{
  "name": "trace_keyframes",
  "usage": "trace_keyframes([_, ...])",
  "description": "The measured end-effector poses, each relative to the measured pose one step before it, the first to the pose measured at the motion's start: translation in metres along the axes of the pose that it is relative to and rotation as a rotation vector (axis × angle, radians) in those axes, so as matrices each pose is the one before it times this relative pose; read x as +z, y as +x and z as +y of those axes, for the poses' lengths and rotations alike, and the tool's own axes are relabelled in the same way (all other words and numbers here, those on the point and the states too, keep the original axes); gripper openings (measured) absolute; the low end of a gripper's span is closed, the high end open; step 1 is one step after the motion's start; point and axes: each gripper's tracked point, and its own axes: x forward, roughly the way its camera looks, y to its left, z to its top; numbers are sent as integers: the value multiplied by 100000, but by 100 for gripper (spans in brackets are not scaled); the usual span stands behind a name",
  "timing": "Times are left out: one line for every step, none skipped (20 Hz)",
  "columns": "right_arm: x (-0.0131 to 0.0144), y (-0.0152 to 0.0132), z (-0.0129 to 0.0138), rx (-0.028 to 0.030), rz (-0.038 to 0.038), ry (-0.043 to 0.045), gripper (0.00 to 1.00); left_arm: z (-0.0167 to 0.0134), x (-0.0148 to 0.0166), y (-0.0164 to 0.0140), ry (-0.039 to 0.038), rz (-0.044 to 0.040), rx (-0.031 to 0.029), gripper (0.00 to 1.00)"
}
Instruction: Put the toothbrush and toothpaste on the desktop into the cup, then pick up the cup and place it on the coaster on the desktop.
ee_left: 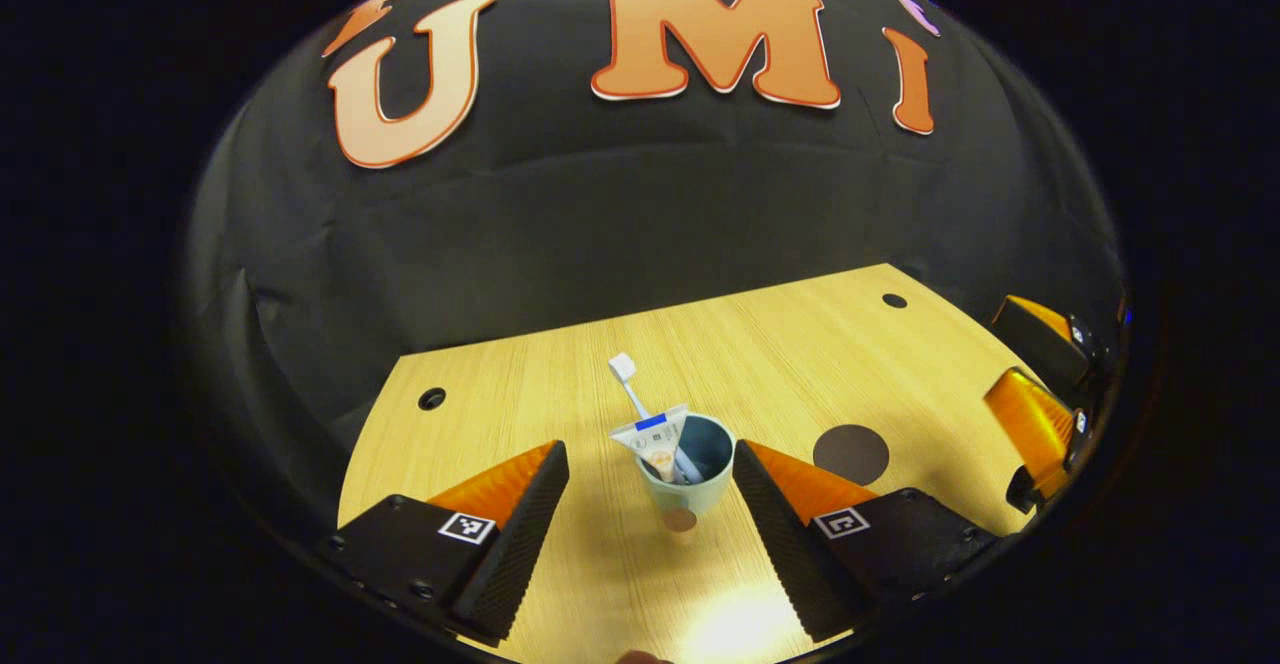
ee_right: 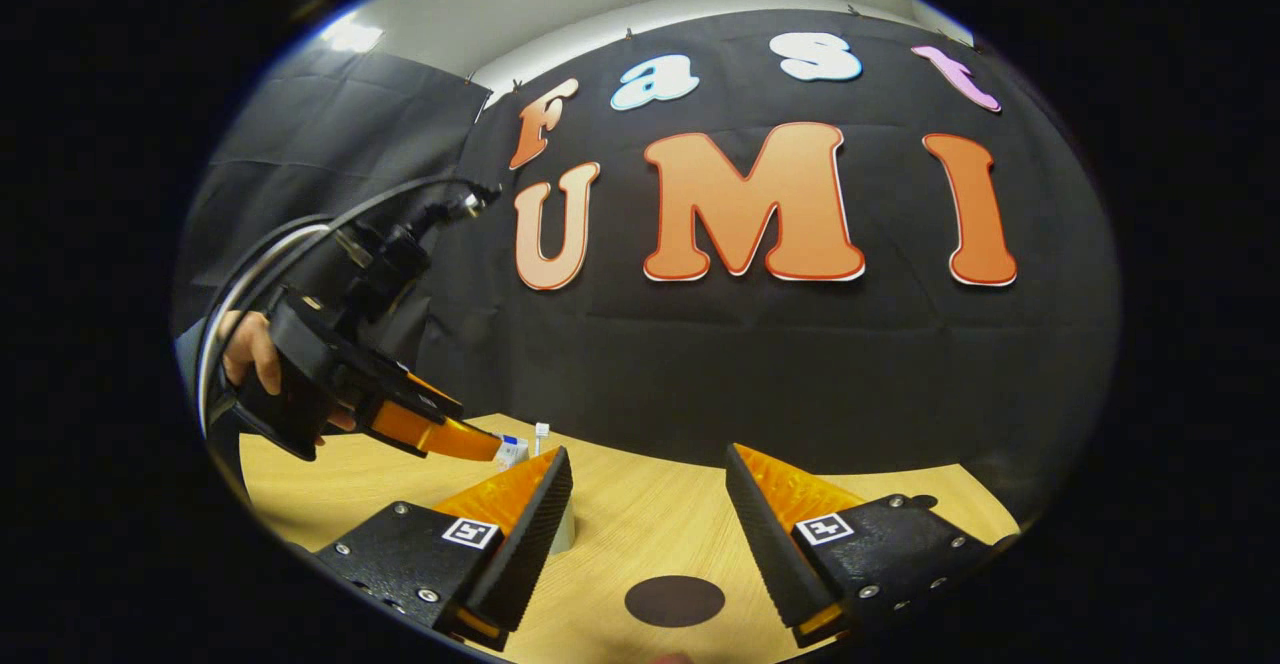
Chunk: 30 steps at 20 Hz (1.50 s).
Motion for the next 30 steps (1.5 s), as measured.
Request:
trace_keyframes([-83, -504, -637, -479, -185, -59, 94, -245, -686, 585, 81, 2893, -1097, 99])
trace_keyframes([127, -839, -944, -1221, -657, -167, 95, -357, -831, 857, 518, 5041, -1453, 99])
trace_keyframes([143, -501, -571, -533, -703, 325, 95, -185, -793, 563, 694, 4126, -986, 99])
trace_keyframes([20, -634, -485, -557, -516, 947, 95, 48, -974, 665, 351, 5599, 120, 99])
trace_keyframes([-212, -420, -229, 183, 238, 981, 95, 62, -564, 460, 314, 3943, 249, 99])
trace_keyframes([-256, -456, -127, -52, 336, 1241, 95, -83, -243, 372, -58, 2491, -166, 99])
trace_keyframes([-175, -578, -82, 579, 76, 767, 95, -186, -307, 298, 701, 3380, -1070, 99])
trace_keyframes([-300, -494, -16, 52, 372, -97, 95, -178, -244, 498, 431, 2671, -1412, 99])
trace_keyframes([-252, -269, -60, 146, 342, -335, 95, -116, -448, 247, 700, 3655, -731, 97])
trace_keyframes([-177, -361, 60, 148, 441, -413, 95, -172, -330, 769, 721, 3602, -180, 96])
trace_keyframes([-54, -356, 43, 371, 319, -676, 96, -16, -139, 282, 487, 2275, 520, 96])
trace_keyframes([-132, -245, 102, 93, 516, -108, 96, -180, -5, 137, 588, 2717, 142, 96])
trace_keyframes([-243, -382, 216, 941, 1131, 1695, 96, -249, -182, -284, 899, 5202, -801, 93])
trace_keyframes([-110, -441, 410, 953, 481, 518, 96, 36, 206, -181, 1069, 3890, -144, 91])
trace_keyframes([71, -363, 71, 72, -70, -910, 97, 216, 548, -310, 583, 2056, 147, 86])
trace_keyframes([29, -230, 4, -257, -184, -1150, 97, -59, 595, -284, 389, 1209, 20, 82])
trace_keyframes([74, -319, 102, 124, -79, -957, 97, -372, 589, -73, 1062, 1436, -941, 76])
trace_keyframes([27, -245, 168, 85, 70, -1086, 97, -427, 210, -58, 655, 2617, 168, 72])
trace_keyframes([-98, -395, 124, 424, 181, -771, 97, -436, 400, -170, -23, 1502, -522, 63])
trace_keyframes([-84, -128, 70, -190, 161, -449, 97, -265, 594, -292, -69, 925, 517, 54])
trace_keyframes([-54, -152, -64, -62, 149, -181, 97, -277, 564, -477, -5, 366, 199, 34])
trace_keyframes([-185, -107, -97, -477, 247, -92, 97, -397, 38, -734, -1416, -1536, 285, 31])
trace_keyframes([-360, -162, -67, -96, 907, 543, 97, -177, 1216, -440, -448, -647, 424, 31])
trace_keyframes([-75, -90, -18, -189, 265, 128, 96, -191, 145, -182, -844, -523, 625, 28])
trace_keyframes([182, -180, -285, -627, -180, -237, 97, -48, 105, -371, -941, 16, 302, 26])
trace_keyframes([115, -206, -177, -550, -116, -93, 97, 435, -438, -140, -762, -335, 430, 25])
trace_keyframes([334, -374, -267, -528, -879, -116, 97, 323, -256, -216, -876, -70, 915, 26])
trace_keyframes([211, -311, -180, -535, -411, -243, 97, 12, 403, -422, -596, -768, 697, 26])
trace_keyframes([286, -241, -281, -629, -574, -292, 97, -127, 386, -401, 156, -629, 43, 25])
trace_keyframes([147, -254, -328, -809, -78, -272, 97, -131, 270, -778, 52, -1420, -421, 25])
